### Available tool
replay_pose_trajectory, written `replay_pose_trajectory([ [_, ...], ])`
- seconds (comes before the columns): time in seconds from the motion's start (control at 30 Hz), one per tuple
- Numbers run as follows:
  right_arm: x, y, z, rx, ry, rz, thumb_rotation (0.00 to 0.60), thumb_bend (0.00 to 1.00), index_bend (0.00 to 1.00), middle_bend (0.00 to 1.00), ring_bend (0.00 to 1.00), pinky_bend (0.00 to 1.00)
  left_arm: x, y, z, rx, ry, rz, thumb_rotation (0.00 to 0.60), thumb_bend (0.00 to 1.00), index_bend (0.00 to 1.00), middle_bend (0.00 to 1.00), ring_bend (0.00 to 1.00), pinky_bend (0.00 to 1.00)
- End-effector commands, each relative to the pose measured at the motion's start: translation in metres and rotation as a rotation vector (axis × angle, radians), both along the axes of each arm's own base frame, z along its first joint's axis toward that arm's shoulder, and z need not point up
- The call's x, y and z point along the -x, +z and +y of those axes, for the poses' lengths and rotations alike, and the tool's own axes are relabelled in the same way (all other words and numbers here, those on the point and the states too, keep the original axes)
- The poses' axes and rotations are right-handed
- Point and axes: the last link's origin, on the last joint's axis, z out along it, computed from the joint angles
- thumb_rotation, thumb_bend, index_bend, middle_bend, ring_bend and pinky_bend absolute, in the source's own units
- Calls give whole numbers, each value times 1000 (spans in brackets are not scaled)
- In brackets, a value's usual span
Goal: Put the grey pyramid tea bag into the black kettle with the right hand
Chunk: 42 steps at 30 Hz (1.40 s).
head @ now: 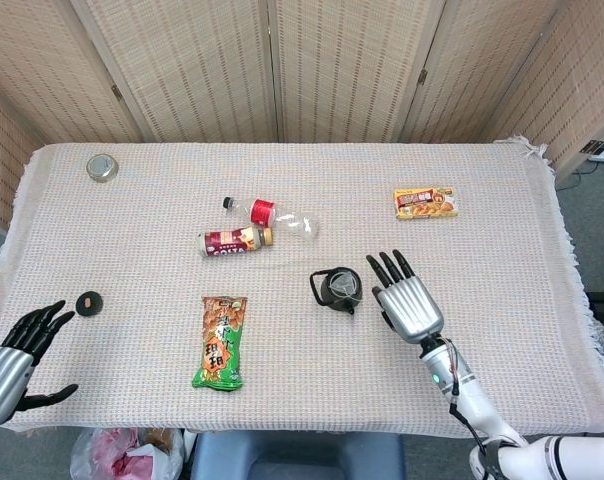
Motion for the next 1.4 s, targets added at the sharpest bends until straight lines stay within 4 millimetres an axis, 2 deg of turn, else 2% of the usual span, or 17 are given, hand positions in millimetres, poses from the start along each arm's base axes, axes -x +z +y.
replay_pose_trajectory([
  [0.03, 10, -4, 16, -58, -21, 39, 600, 265, 528, 22, 0, 0, 0, 0, 0, -1, 2, 1, 600, 151, 0, 0, 0, 115],
  [0.13, 26, -2, 40, -125, -54, 152, 600, 234, 320, 0, 0, 0, 0, 0, 1, -1, 3, 1, 600, 151, 0, 0, 0, 115],
  [0.2, 32, 1, 54, -158, -80, 193, 600, 223, 241, 0, 0, 0, 0, 0, 2, 0, 2, 2, 600, 151, 0, 0, 0, 115],
  [0.33, 35, 19, 78, -209, -131, 201, 600, 209, 177, 0, 0, 0, 0, -2, 2, 0, 1, 8, 600, 151, 0, 0, 0, 116],
  [0.43, 29, 35, 81, -196, -140, 147, 600, 195, 163, 0, 0, 0, -1, -4, 2, 0, 1, 12, 600, 151, 0, 0, 0, 116],
  [0.53, 21, 55, 63, -179, -146, 90, 600, 194, 132, 0, 0, 0, -3, -5, 2, -5, -1, 12, 600, 151, 0, 0, 0, 116],
  [0.6, 16, 63, 46, -183, -160, 78, 600, 259, 123, 0, 21, 14, -4, -5, 3, -8, 0, 12, 600, 151, 0, 0, 0, 116],
  [0.77, -4, 77, 1, -280, -242, 34, 600, 599, 123, 10, 324, 201, -3, -7, 6, -5, 8, 18, 600, 151, 0, 0, 0, 118],
  [0.83, -10, 81, -14, -312, -264, 47, 600, 668, 123, 31, 404, 284, -3, -7, 6, -4, 12, 21, 600, 151, 0, 0, 0, 122],
  [0.97, -20, 78, -29, -350, -290, 52, 600, 743, 123, 101, 524, 502, -2, -5, 6, -6, 12, 14, 600, 151, 0, 0, 0, 165],
  [1.03, -25, 74, -33, -358, -281, 53, 600, 780, 123, 105, 555, 541, -1, -4, 6, -7, 13, 8, 600, 151, 0, 0, 0, 174],
  [1.17, -33, 63, -42, -403, -291, 49, 600, 800, 123, 106, 594, 561, -1, -1, 4, -13, 10, -5, 600, 151, 0, 0, 0, 174],
  [1.4, -51, 48, -59, -475, -314, 82, 600, 797, 123, 130, 605, 564, 0, -1, 5, -6, 10, -4, 600, 151, 0, 0, 0, 174],
])
